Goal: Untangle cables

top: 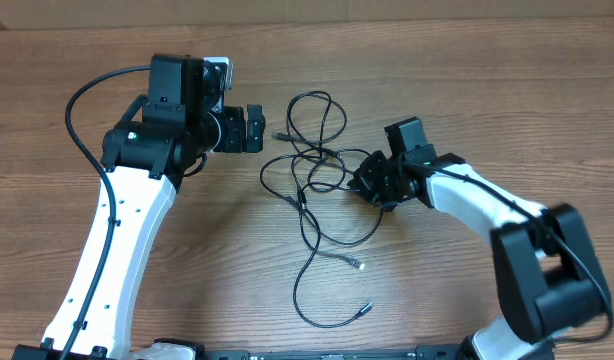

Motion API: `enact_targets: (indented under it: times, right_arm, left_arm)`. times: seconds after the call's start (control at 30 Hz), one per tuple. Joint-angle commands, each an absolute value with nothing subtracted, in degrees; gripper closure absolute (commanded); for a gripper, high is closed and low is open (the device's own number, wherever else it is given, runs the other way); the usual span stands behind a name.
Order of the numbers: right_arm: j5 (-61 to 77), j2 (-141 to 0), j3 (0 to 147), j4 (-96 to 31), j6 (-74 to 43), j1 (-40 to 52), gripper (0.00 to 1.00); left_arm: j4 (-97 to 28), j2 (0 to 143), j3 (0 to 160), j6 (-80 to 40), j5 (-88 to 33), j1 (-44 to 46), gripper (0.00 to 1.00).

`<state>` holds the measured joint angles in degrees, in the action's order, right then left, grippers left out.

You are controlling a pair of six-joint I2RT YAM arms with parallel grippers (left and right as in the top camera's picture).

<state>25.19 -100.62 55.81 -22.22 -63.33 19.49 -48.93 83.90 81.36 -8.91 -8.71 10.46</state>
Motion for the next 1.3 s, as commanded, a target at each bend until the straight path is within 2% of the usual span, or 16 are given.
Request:
enact_targets:
  times: [0.0,0.23,0.4,0.53,0.73,1.0,1.17,1.27]
  right_arm:
    - [23.68,-89.25,59.05,-24.29,-56.62,19.25,0.96]
    - [11.75,-68.42,70.78,-36.12,-52.4,18.7,0.96]
    - [12.03,-62.59,81.01,-37.87,-52.36,17.12,0.96]
    - [11.92,-61.45,88.9,-35.9,-50.48,17.1,0.96]
    - [10.52,-61.45,92.23,-27.49,-53.58,17.12,0.96]
    - [2.9,-61.56,92.33,-34.15,-52.1,16.99,0.96]
    - [-8.86,-61.58,92.33,-51.64,-48.95,14.22,0.96]
    - [-14.81,-62.85,92.33,-71.5,-48.99,10.74,0.96]
  left_arm:
    - [-48.9,82.83,81.87,-9.43,-8.38,10.5,0.0]
    - [-48.9,82.83,81.87,-9.43,-8.38,10.5,0.0]
    - [-48.88,82.83,81.87,-9.43,-8.38,10.5,0.01]
    - [-48.9,82.83,81.87,-9.43,-8.38,10.5,0.0]
    - [-48.9,82.83,81.87,-9.43,-8.38,10.5,0.0]
    - [-48.9,82.83,81.87,-9.43,-8.38,10.5,0.0]
    - [-48.9,82.83,81.87,-9.43,-8.38,10.5,0.0]
    - [-48.9,82.83,81.87,-9.43,-8.38,10.5,0.0]
